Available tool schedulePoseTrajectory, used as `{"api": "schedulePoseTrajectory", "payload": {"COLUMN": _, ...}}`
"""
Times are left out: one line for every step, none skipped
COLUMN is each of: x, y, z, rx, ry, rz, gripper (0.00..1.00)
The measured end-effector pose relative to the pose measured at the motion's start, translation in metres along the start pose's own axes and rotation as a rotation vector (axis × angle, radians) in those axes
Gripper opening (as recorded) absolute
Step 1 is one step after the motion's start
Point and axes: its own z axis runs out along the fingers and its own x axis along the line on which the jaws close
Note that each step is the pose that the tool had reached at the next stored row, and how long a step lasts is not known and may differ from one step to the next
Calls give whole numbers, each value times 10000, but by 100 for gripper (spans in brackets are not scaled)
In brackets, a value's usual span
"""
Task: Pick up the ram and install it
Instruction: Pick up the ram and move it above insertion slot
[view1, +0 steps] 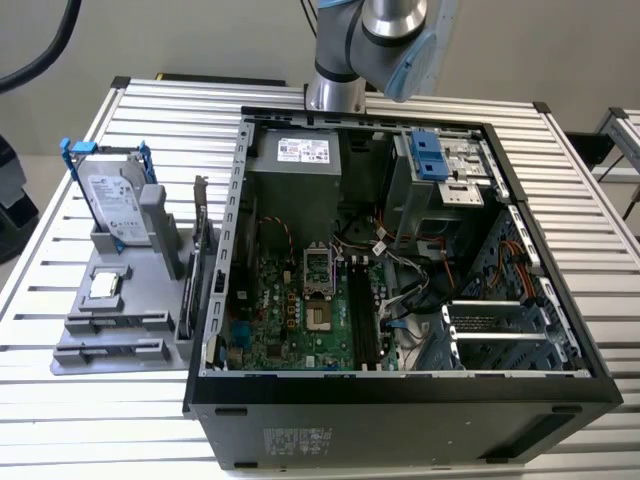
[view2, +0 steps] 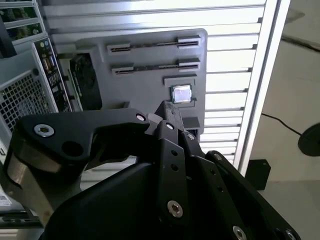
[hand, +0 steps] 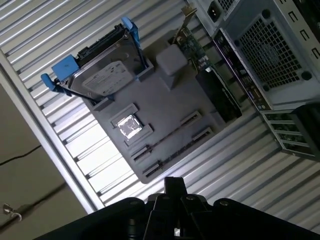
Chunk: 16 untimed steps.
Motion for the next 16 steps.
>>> {"api": "schedulePoseTrajectory", "payload": {"x": 0, "y": 0, "z": 1, "rx": 0, "ry": -3, "rz": 63, "gripper": 0}}
{"api": "schedulePoseTrajectory", "payload": {"x": 0, "y": 0, "z": 2, "rx": 1, "ry": -6, "rz": 120, "gripper": 0}}
{"api": "schedulePoseTrajectory", "payload": {"x": 0, "y": 0, "z": 3, "rx": 2, "ry": -9, "rz": 177, "gripper": 0}}
{"api": "schedulePoseTrajectory", "payload": {"x": 0, "y": 0, "z": 4, "rx": 3, "ry": -12, "rz": 234, "gripper": 0}}
{"api": "schedulePoseTrajectory", "payload": {"x": 0, "y": 0, "z": 5, "rx": 3, "ry": -15, "rz": 290, "gripper": 0}}
{"api": "schedulePoseTrajectory", "payload": {"x": 0, "y": 0, "z": 7, "rx": 4, "ry": -18, "rz": 347, "gripper": 0}}
{"api": "schedulePoseTrajectory", "payload": {"x": 0, "y": 0, "z": 8, "rx": 5, "ry": -19, "rz": 398, "gripper": 0}}
{"api": "schedulePoseTrajectory", "payload": {"x": 0, "y": 0, "z": 10, "rx": 6, "ry": -21, "rz": 449, "gripper": 0}}
{"api": "schedulePoseTrajectory", "payload": {"x": 0, "y": -1, "z": 12, "rx": 9, "ry": -22, "rz": 499, "gripper": 0}}
{"api": "schedulePoseTrajectory", "payload": {"x": 0, "y": -1, "z": 13, "rx": 11, "ry": -22, "rz": 548, "gripper": 0}}
{"api": "schedulePoseTrajectory", "payload": {"x": 0, "y": -1, "z": 15, "rx": 14, "ry": -22, "rz": 599, "gripper": 0}}
{"api": "schedulePoseTrajectory", "payload": {"x": 0, "y": -1, "z": 17, "rx": 16, "ry": -22, "rz": 646, "gripper": 0}}
{"api": "schedulePoseTrajectory", "payload": {"x": 0, "y": -1, "z": 18, "rx": 19, "ry": -21, "rz": 692, "gripper": 0}}
{"api": "schedulePoseTrajectory", "payload": {"x": 0, "y": -1, "z": 20, "rx": 21, "ry": -22, "rz": 738, "gripper": 0}}
{"api": "schedulePoseTrajectory", "payload": {"x": 0, "y": -1, "z": 21, "rx": 23, "ry": -22, "rz": 783, "gripper": 0}}
{"api": "schedulePoseTrajectory", "payload": {"x": 0, "y": -1, "z": 22, "rx": 25, "ry": -24, "rz": 829, "gripper": 0}}
